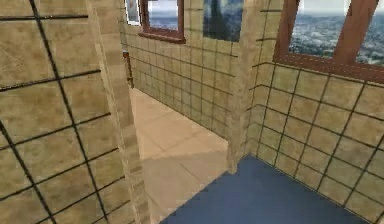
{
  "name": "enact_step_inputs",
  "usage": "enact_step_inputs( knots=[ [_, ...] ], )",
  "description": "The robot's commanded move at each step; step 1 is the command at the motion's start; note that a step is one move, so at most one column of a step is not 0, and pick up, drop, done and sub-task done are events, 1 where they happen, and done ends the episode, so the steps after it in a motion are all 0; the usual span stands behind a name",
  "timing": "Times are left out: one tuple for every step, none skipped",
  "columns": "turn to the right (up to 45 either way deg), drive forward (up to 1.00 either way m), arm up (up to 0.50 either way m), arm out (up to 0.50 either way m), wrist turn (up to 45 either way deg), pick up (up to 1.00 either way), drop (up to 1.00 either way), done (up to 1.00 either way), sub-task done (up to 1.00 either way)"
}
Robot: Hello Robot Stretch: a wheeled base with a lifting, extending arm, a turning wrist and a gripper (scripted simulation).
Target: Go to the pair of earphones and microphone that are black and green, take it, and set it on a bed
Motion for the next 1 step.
enact_step_inputs(
  knots=[
    [0.0,0.45,0.00,0.00,0.0,0.00,0.00,0.00,0.00]
  ],
)
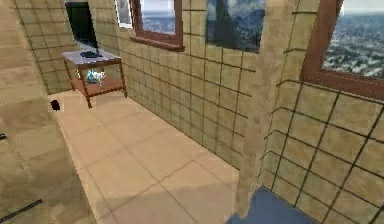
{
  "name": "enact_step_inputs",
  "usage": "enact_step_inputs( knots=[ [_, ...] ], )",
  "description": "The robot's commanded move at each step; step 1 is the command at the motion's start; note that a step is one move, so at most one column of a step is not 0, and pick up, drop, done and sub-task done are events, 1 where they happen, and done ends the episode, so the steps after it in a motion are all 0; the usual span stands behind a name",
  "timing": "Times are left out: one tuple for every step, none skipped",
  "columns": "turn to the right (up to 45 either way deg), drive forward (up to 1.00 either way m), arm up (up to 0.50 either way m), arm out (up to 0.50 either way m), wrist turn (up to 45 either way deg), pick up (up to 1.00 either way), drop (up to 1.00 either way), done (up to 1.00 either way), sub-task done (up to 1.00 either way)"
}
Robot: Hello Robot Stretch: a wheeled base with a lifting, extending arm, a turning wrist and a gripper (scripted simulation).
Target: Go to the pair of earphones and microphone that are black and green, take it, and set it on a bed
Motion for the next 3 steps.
enact_step_inputs(
  knots=[
    [15.0,0.00,0.00,0.00,0.0,0.00,0.00,0.00,0.00],
    [0.0,0.55,0.00,0.00,0.0,0.00,0.00,0.00,0.00],
    [-45.0,0.00,0.00,0.00,0.0,0.00,0.00,0.00,0.00]
  ],
)
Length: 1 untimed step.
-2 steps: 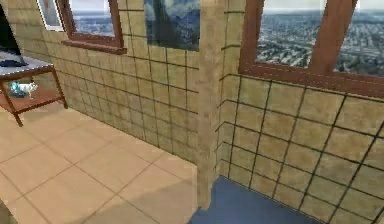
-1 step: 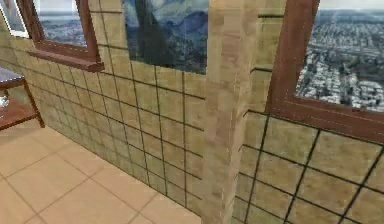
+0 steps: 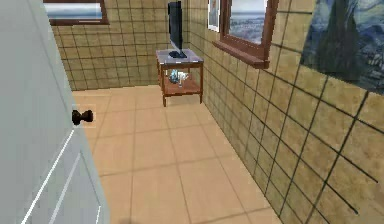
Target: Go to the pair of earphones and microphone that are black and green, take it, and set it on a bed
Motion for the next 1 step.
enact_step_inputs(
  knots=[
    [-12.0,0.00,0.00,0.00,0.0,0.00,0.00,0.00,0.00]
  ],
)
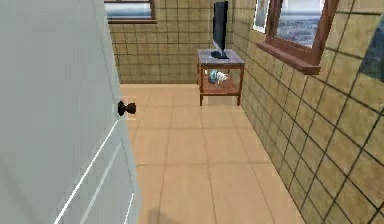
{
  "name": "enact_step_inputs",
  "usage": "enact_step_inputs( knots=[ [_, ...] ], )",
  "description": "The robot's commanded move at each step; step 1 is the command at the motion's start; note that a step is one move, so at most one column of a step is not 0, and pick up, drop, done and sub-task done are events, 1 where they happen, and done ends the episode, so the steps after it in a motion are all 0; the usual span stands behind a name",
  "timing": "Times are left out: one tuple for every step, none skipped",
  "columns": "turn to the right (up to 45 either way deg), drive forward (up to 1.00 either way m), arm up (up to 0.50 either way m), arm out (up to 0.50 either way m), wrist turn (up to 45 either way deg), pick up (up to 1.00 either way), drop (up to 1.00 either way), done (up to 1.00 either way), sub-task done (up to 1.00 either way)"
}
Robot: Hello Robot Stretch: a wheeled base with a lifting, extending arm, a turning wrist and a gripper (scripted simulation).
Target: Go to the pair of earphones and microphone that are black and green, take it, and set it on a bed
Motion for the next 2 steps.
enact_step_inputs(
  knots=[
    [0.0,1.00,0.00,0.00,0.0,0.00,0.00,0.00,0.00],
    [-6.0,0.00,0.00,0.00,0.0,0.00,0.00,0.00,0.00]
  ],
)
